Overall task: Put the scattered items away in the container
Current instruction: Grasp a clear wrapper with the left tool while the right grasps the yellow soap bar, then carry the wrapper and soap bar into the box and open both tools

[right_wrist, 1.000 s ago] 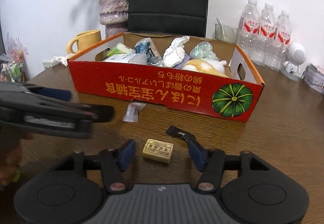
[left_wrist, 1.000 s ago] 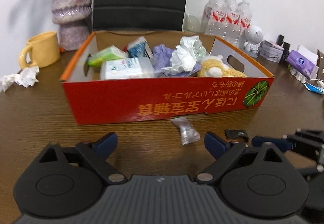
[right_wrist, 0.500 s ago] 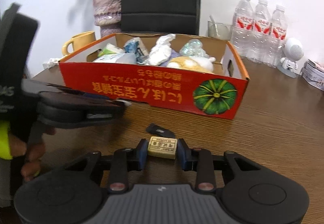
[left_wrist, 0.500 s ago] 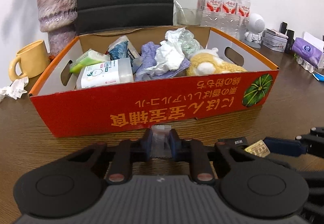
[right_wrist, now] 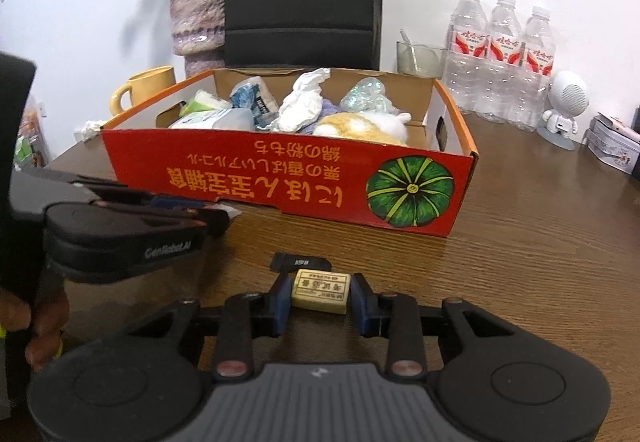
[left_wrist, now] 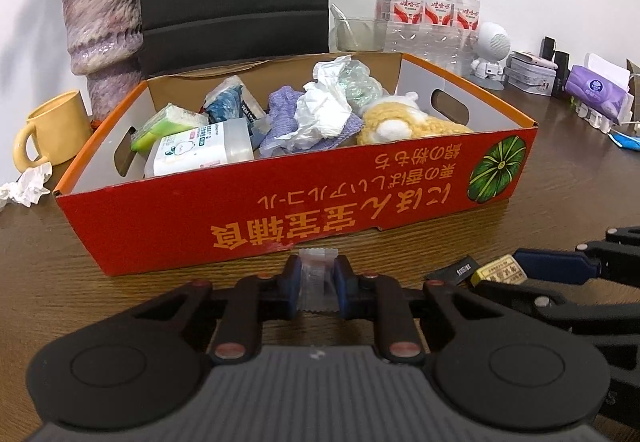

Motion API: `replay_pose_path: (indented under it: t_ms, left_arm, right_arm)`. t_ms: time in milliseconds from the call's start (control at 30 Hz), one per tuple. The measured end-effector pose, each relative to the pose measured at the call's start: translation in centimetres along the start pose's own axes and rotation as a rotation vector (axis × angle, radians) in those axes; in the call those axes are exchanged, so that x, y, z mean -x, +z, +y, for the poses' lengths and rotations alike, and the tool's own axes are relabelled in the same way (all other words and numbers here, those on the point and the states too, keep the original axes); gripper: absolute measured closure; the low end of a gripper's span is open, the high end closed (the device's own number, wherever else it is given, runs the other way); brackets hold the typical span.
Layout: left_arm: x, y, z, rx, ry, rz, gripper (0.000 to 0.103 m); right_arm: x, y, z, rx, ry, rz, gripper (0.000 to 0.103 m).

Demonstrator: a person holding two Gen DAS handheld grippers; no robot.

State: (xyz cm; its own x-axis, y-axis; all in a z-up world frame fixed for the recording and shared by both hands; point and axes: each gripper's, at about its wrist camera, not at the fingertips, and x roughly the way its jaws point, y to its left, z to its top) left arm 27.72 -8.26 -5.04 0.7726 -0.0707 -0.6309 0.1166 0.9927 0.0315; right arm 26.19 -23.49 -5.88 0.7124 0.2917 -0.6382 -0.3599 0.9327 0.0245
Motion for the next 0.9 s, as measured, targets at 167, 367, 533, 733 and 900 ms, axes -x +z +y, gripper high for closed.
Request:
replay_pose_path:
  t_ms: [167,367,533,733,900]
  left_arm:
    - [0.1,-0.1,0.1,-0.006,-0.001,-0.004,0.084]
    - [1.6,0.0,0.6,-0.004,-0.011,-0.036,0.084]
    - [4.8,0.9,0.8,-0.017,-0.036,-0.126,0.085]
    - [8.1,3.3,1.3,0.003,-0.032,-0.258,0.085]
    - [7.9,5.9,2.9,0.076,0.014,-0.319,0.085]
  right_arm:
    - [-0.2,0.2,0.5,-0.014,-0.027,-0.005,0.073]
    - [0.4,0.8,1.3,-0.033,-0.043,-0.029,0.073]
    - [2.5,2.0,1.7,-0.041,-0.043,-0.096,0.073]
    - [4.6,4.8,1.7,-0.034,-0.027,-0.191,0.073]
    - [4.4,7.7,1.7,-0.023,-0.009,-0.236,0.073]
